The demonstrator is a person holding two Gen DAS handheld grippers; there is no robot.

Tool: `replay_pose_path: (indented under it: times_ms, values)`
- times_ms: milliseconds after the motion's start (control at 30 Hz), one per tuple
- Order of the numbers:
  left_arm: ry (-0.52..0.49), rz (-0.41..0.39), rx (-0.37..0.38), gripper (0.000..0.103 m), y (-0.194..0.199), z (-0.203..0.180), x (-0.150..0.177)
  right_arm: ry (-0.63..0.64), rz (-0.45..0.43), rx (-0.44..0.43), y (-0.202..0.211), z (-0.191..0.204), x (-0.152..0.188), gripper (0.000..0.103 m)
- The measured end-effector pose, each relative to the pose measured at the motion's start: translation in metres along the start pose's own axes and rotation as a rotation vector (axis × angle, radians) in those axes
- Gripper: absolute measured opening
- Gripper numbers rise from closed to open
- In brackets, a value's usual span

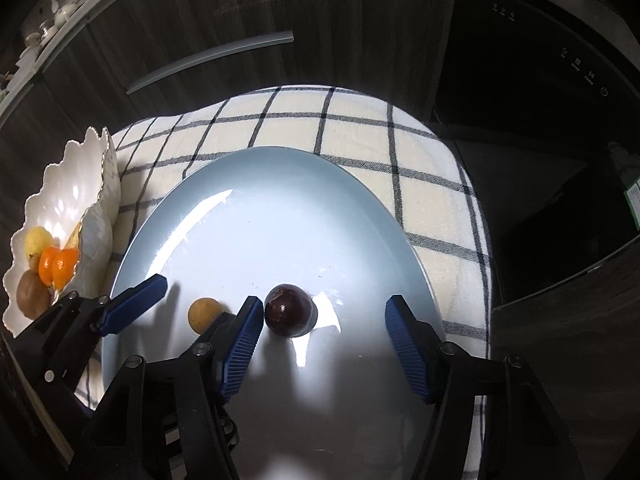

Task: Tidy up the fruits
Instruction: 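Close the right gripper on the plum while the left closes on the last brown fruit, then carry the plum and brown fruit over the white bowl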

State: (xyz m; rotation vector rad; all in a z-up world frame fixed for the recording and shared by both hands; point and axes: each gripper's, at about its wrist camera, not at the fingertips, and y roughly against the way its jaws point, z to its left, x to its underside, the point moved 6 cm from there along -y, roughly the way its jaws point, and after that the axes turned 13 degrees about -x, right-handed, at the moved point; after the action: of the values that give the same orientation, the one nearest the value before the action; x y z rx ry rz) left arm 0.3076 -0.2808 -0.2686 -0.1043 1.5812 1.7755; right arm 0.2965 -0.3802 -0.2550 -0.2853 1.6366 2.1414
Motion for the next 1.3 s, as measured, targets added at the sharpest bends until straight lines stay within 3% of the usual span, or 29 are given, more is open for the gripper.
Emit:
replay_pose_path:
  times_ms: [100,167,233,833,1300]
  values:
    - [0.006,-0.007,-0.002,0.038,0.0,0.002,0.001,0.007,0.003,-0.004,-0.002,0.001,0.0,0.055]
    - [0.006,-0.011,0.002,0.032,0.0,0.002,0.001,0.016,0.013,-0.01,-0.004,0.003,0.001,0.038]
    - [0.002,-0.013,0.004,0.024,0.0,0.0,0.002,0.016,0.018,-0.019,-0.005,0.003,0.002,0.028]
    - [-0.007,-0.04,-0.008,0.023,0.018,0.0,0.0,-0.016,-0.039,-0.001,0.022,-0.001,0.01,0.028]
    - [0.018,-0.109,-0.012,0.023,0.07,0.017,-0.006,0.001,-0.119,0.013,0.074,0.024,0.012,0.028]
